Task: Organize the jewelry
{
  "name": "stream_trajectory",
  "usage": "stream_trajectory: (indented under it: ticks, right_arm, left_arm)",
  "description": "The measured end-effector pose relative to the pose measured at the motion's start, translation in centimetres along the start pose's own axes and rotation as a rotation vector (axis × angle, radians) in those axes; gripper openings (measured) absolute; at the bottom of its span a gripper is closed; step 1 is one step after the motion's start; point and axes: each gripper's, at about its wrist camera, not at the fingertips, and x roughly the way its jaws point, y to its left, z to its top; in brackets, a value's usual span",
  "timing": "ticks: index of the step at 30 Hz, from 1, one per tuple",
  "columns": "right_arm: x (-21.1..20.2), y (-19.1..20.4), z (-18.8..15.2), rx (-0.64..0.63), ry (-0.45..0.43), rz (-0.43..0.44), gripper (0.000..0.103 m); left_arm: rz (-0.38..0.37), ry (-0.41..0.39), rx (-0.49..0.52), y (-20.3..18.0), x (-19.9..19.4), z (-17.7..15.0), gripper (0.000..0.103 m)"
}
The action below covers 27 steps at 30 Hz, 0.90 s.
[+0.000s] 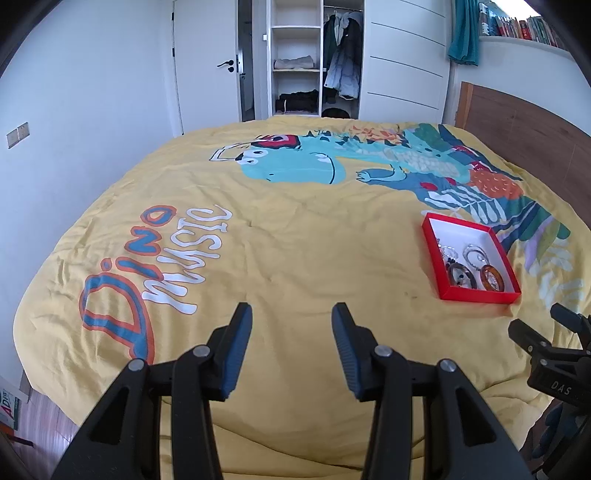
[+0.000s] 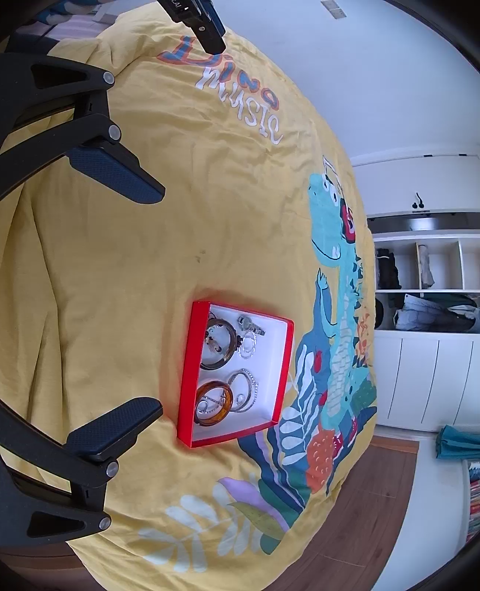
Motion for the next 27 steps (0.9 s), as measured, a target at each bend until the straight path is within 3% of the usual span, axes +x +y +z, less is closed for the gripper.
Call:
stream_trajectory:
  ticks: [27]
  right_arm:
    - [0.07, -0.06, -0.51, -0.006, 0.005, -0.001, 0.103]
  left_arm:
    - [0.01, 0.01, -0.002, 0.59, 0.34, -0.54, 0.043]
